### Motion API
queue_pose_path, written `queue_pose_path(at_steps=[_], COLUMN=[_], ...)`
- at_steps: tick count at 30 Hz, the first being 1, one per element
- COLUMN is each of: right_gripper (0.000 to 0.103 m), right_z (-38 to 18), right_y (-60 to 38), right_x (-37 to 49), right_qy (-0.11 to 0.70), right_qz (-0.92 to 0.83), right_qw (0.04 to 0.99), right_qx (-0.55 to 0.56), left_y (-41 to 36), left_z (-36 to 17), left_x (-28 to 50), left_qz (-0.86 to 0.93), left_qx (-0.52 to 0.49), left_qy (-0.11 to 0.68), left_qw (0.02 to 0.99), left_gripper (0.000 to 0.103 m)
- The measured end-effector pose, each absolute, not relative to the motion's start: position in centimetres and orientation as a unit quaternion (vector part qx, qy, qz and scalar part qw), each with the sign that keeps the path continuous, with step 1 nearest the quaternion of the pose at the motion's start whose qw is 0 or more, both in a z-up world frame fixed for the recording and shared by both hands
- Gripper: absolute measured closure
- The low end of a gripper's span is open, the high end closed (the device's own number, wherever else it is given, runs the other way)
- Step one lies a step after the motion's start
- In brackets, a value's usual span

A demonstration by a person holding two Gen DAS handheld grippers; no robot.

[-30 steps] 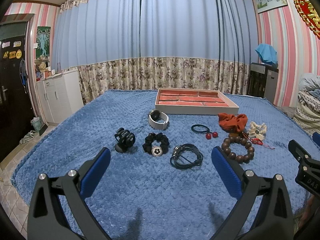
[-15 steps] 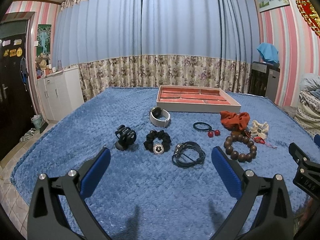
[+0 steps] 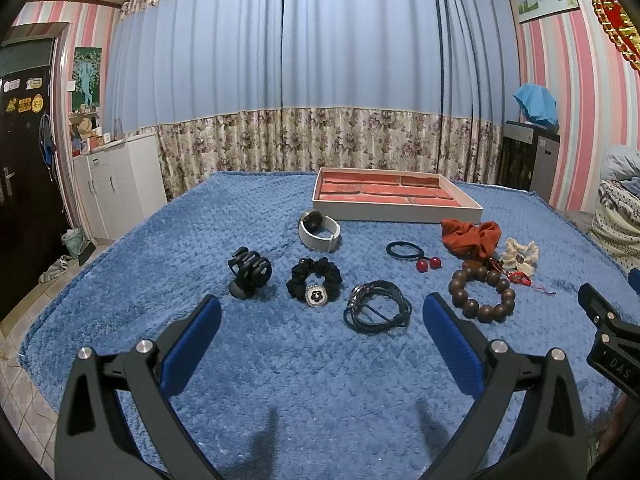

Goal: Organize jewelry

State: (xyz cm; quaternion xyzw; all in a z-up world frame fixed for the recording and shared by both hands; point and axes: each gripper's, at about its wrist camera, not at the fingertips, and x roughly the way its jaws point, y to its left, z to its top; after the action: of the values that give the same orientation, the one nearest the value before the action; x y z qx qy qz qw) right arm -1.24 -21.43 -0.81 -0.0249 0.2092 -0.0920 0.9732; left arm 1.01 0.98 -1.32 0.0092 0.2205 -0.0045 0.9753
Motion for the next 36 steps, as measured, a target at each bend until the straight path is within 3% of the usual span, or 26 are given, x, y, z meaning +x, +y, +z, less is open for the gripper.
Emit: queue_pose_path(at_steps=[36], right_gripper=[0.004], right_z=[-0.9], right_y=[-23.4], right_x=[1.2], right_qy=[0.241], right_qz=[-0.103], right_qw=[0.965], right_qx=[-0.004], left_y=[1.8], left_z=[-0.5], left_x=[2.4], left_qz=[-0.015], left_qx=[0.003], left_qy=[0.230], left_qw=[0.973], left_gripper=[0.005])
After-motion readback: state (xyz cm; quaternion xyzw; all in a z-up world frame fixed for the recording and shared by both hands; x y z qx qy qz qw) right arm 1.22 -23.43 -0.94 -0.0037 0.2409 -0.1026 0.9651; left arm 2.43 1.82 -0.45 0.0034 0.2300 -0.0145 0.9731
